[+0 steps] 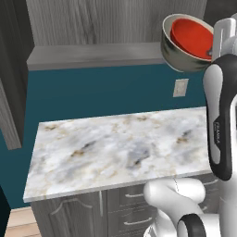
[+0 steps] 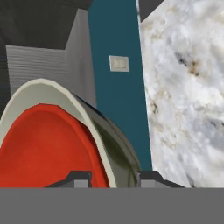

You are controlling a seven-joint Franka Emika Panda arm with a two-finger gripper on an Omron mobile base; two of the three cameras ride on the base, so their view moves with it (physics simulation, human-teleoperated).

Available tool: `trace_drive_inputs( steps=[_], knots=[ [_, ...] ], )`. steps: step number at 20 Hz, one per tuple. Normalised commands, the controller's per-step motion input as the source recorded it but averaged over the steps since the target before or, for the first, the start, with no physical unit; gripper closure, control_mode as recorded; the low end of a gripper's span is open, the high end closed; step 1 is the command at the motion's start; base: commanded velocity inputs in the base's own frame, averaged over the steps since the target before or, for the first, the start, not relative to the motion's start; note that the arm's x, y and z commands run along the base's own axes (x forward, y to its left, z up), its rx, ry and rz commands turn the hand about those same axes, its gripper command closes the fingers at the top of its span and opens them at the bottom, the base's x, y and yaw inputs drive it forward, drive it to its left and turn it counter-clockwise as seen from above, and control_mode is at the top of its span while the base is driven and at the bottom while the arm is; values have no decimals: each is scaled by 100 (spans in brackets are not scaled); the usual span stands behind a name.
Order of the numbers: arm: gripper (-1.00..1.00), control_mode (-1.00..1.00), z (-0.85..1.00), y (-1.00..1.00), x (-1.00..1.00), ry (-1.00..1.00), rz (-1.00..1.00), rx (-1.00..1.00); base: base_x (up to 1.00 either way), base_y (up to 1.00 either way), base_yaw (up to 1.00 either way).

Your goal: Pick up the bowls on the counter and stack them on top of one another in the open cabinet. Place the smaller bowl on top of the larger bowl.

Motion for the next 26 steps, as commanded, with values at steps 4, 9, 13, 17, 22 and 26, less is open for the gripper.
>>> trace_drive_inputs(
  steps=[4,9,13,17,22,26],
  knots=[
    [100,-100,31,5,3,0,-1,0,0,0,0],
    [100,-100,19,6,15,0,-1,0,0,0,0],
    [100,-100,0,4,25,0,0,0,0,0,0],
    [100,-100,-1,2,27,0,0,0,0,0,0],
    [100,-100,0,0,36,0,0,0,0,0,0],
    [100,-100,0,4,33,0,0,-3,0,0,0]
  ],
)
